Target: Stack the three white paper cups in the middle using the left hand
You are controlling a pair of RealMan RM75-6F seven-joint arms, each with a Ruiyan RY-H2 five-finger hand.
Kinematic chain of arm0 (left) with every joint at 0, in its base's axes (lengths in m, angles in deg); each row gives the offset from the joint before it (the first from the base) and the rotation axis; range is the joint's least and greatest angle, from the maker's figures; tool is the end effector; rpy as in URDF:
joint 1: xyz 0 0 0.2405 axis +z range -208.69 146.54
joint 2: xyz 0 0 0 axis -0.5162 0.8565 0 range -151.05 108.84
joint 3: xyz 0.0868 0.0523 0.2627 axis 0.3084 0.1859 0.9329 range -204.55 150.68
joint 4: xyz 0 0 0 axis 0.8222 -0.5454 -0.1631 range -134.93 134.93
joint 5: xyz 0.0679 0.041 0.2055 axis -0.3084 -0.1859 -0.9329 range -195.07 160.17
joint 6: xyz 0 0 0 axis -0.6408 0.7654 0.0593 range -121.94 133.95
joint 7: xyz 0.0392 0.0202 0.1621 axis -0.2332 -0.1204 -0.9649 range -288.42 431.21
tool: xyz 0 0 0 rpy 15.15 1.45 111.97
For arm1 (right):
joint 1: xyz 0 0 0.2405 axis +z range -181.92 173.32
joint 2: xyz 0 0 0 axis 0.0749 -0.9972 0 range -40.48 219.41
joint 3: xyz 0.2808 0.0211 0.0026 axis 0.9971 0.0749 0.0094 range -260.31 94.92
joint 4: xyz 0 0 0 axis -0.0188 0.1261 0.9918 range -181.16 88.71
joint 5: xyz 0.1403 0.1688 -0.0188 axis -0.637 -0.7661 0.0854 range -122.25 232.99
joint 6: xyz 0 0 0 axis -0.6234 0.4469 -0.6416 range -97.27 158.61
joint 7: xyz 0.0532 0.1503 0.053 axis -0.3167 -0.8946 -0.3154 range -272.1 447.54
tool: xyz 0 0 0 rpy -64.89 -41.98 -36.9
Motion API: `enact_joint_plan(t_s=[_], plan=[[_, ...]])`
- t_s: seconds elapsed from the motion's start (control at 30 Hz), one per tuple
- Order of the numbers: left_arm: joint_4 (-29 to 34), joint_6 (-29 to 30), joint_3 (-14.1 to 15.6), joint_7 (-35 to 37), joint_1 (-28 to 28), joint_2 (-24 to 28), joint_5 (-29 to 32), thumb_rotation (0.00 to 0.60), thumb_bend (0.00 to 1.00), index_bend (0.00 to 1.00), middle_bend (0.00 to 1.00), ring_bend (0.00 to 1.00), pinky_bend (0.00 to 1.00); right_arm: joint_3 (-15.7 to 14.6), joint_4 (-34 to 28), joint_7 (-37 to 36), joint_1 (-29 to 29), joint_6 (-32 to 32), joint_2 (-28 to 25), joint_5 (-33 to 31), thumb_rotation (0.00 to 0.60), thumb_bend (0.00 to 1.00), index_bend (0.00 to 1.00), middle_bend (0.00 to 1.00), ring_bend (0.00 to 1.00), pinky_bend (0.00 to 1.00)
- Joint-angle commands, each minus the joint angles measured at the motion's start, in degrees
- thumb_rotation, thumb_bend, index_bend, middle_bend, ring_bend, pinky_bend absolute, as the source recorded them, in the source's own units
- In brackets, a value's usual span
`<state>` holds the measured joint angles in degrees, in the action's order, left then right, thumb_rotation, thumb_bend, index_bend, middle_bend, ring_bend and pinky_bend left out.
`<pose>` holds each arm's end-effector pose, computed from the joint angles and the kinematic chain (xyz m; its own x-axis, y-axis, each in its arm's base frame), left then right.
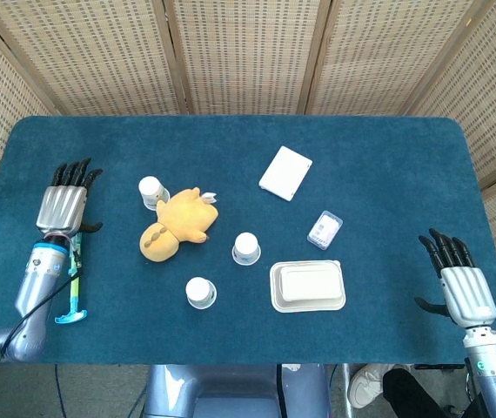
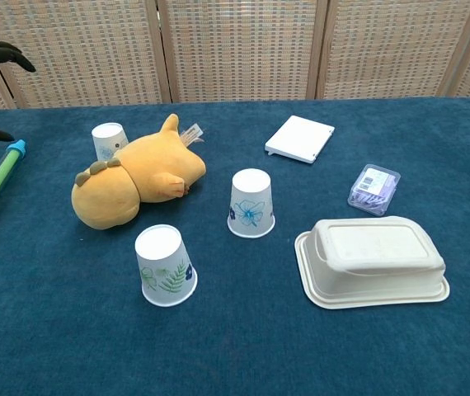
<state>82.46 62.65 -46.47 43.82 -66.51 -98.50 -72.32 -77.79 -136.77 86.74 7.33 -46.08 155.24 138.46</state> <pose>-0.2428 0.4284 0.0905 0.5386 0.0901 0.8377 0.8425 -0.0460 -0.5367 -0.3280 -0.2552 0.1405 0.3777 -0.0666 0.9235 -0.9252 -0.0664 0.3737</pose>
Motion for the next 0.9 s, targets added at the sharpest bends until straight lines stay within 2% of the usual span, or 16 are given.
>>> enact_joint_plan(t_s=[0.03,0.23,0.3,0.43,0.63,0.9], plan=[[-5.43,-5.93,-2.00,-1.66,-5.28,-1.75,5.91,0.600,0.17,0.18,0.00,0.00,0.01,0.39,0.59,-0.76,0.21,0.53,-0.02,-0.78,0.600,0.07,0.00,0.00,0.00,0.02],[-12.87,-12.09,-2.16,-5.82,-13.20,-5.49,13.47,0.600,0.17,0.21,0.00,0.00,0.02,1.20,2.17,-2.55,0.77,2.31,0.02,-2.95,0.600,0.07,0.00,0.00,0.00,0.02],[-17.16,-14.61,-1.79,-7.78,-16.41,-7.83,17.20,0.600,0.17,0.21,0.00,0.00,0.02,1.38,2.73,-3.12,0.98,2.78,0.10,-3.29,0.600,0.07,0.00,0.00,0.00,0.02],[-20.91,-16.10,-0.66,-9.58,-19.10,-10.23,20.45,0.600,0.17,0.22,0.00,0.00,0.02,1.50,2.97,-3.58,0.87,2.43,0.06,-3.27,0.600,0.07,0.00,0.00,0.00,0.02],[-25.35,-17.94,0.65,-10.45,-21.98,-13.50,23.67,0.600,0.18,0.23,0.00,0.00,0.02,1.72,3.05,-3.96,0.57,1.88,-0.12,-3.54,0.600,0.07,0.00,0.00,0.00,0.02],[-32.04,-19.72,2.68,-11.23,-25.12,-17.71,24.99,0.600,0.18,0.26,0.00,0.00,0.02,1.93,3.40,-4.32,0.34,1.77,-0.24,-4.08,0.600,0.07,0.00,0.00,0.00,0.02]])
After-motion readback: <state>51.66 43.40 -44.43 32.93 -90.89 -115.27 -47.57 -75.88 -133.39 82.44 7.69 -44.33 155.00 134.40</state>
